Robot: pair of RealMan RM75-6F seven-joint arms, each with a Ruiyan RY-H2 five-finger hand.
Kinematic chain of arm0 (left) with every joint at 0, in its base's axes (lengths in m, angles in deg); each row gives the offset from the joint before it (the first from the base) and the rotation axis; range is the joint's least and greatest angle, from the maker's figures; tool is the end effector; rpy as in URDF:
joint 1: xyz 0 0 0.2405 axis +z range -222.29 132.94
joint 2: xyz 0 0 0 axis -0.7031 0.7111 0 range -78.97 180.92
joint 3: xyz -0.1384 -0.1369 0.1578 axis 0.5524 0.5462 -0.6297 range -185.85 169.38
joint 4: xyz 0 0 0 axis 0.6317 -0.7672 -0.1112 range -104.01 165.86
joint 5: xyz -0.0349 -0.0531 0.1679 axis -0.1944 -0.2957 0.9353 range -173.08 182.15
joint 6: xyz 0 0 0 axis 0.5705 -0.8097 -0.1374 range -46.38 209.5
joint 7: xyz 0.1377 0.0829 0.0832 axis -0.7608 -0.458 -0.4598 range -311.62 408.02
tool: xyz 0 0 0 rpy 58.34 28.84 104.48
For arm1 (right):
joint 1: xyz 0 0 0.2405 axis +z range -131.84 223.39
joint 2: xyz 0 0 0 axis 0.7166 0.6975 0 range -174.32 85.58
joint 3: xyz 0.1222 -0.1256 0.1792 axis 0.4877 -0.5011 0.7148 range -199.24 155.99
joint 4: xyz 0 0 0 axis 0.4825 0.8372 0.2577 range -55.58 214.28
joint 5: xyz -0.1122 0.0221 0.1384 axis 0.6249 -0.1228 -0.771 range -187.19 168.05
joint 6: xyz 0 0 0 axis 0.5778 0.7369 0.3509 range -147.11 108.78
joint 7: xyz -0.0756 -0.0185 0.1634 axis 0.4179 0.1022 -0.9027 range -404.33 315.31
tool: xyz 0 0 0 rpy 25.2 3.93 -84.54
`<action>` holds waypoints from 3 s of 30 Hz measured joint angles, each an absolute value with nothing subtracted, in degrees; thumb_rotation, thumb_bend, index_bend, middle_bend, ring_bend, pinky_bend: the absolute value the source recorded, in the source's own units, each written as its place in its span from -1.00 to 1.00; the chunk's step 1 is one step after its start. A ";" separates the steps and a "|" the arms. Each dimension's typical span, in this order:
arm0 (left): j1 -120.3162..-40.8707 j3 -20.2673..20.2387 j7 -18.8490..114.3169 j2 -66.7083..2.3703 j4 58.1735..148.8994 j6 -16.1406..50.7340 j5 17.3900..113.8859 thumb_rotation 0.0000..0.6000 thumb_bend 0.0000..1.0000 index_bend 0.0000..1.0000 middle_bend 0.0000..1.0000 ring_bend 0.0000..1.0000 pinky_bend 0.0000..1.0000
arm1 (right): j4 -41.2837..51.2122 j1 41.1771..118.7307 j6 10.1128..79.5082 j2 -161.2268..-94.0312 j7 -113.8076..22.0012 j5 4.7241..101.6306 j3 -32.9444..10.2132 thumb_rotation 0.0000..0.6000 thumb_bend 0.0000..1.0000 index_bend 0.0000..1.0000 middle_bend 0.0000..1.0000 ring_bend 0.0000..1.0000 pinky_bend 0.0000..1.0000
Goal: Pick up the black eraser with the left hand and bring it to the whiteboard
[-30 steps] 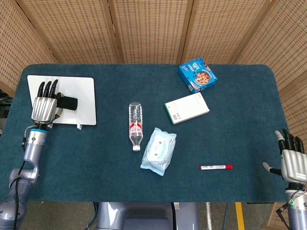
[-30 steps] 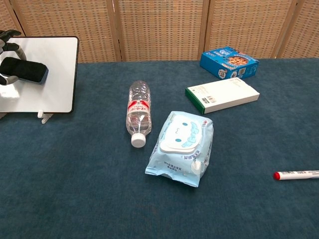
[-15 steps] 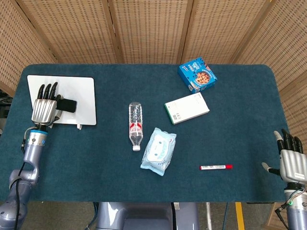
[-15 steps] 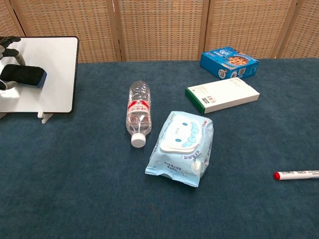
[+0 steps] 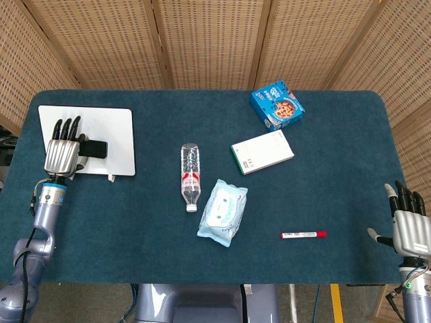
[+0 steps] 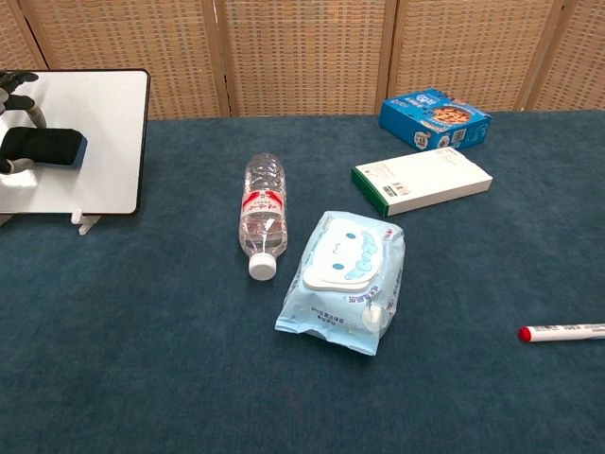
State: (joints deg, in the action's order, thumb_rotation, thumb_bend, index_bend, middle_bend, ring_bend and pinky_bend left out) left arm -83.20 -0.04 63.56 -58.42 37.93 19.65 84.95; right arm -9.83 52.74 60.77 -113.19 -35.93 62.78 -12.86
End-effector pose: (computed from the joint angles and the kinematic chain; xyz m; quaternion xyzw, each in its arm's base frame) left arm -0.2879 0.4295 0.0846 -0.6510 -0.2388 -0.3246 0.6432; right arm -0.3258 -0.2412 0.1819 0.5437 -0.4024 0.3293 0.6588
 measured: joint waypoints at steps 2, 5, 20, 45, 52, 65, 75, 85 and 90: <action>-83.18 0.07 63.48 -58.42 37.94 19.80 84.80 1.00 -0.42 -0.24 -1.00 -1.00 -1.00 | -9.83 52.75 60.77 -113.19 -35.97 62.82 -12.86 1.00 -0.69 -0.94 -1.00 -1.00 -1.00; -83.22 0.17 62.93 -58.42 37.88 20.11 84.63 1.00 -0.43 -0.36 -1.00 -1.00 -1.00 | -9.77 52.75 60.77 -113.19 -36.26 63.02 -12.91 1.00 -0.69 -0.94 -1.00 -1.00 -1.00; -83.26 0.45 62.11 -58.22 38.25 20.42 84.14 1.00 -0.52 -0.76 -1.00 -1.00 -1.00 | -9.64 52.63 61.17 -113.14 -36.85 63.49 -12.91 1.00 -0.69 -0.94 -1.00 -1.00 -1.00; -83.42 0.49 60.67 -58.43 38.53 20.97 83.85 1.00 -0.52 -0.83 -1.00 -1.00 -1.00 | -9.81 52.51 61.56 -113.06 -37.13 63.94 -12.95 1.00 -0.69 -0.94 -1.00 -1.00 -1.00; -83.54 0.47 60.30 -58.52 38.72 20.98 83.83 1.00 -0.60 -1.00 -1.00 -1.00 -1.00 | -9.77 52.53 61.55 -113.13 -37.04 63.96 -12.96 1.00 -0.69 -0.94 -1.00 -1.00 -1.00; -83.44 0.37 61.11 -58.64 39.09 19.58 83.99 1.00 -0.61 -1.00 -1.00 -1.00 -1.00 | -9.73 52.46 61.84 -113.27 -37.11 63.99 -12.84 1.00 -0.69 -0.94 -1.00 -1.00 -1.00; -82.50 0.00 65.11 -57.98 41.09 14.34 84.66 1.00 -0.61 -1.00 -1.00 -1.00 -1.00 | -9.90 52.32 61.99 -112.92 -37.72 63.95 -12.68 1.00 -0.69 -0.94 -1.00 -1.00 -1.00; -77.10 -0.60 65.71 -52.50 53.86 -1.41 86.15 1.00 -0.61 -1.00 -1.00 -1.00 -1.00 | -10.70 51.91 63.31 -112.45 -38.40 65.41 -12.82 1.00 -0.69 -0.94 -1.00 -1.00 -1.00; -73.36 -1.56 60.81 -46.11 70.33 -5.94 86.98 1.00 -0.59 -1.00 -1.00 -1.00 -1.00 | -10.88 51.65 64.20 -112.08 -39.17 67.01 -13.13 1.00 -0.69 -0.94 -1.00 -1.00 -1.00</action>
State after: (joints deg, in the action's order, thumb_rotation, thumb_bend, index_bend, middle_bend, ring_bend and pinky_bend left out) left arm -73.36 -1.56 60.81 -46.11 70.33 -5.94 86.98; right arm -10.88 51.65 64.20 -112.08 -39.17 67.01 -13.13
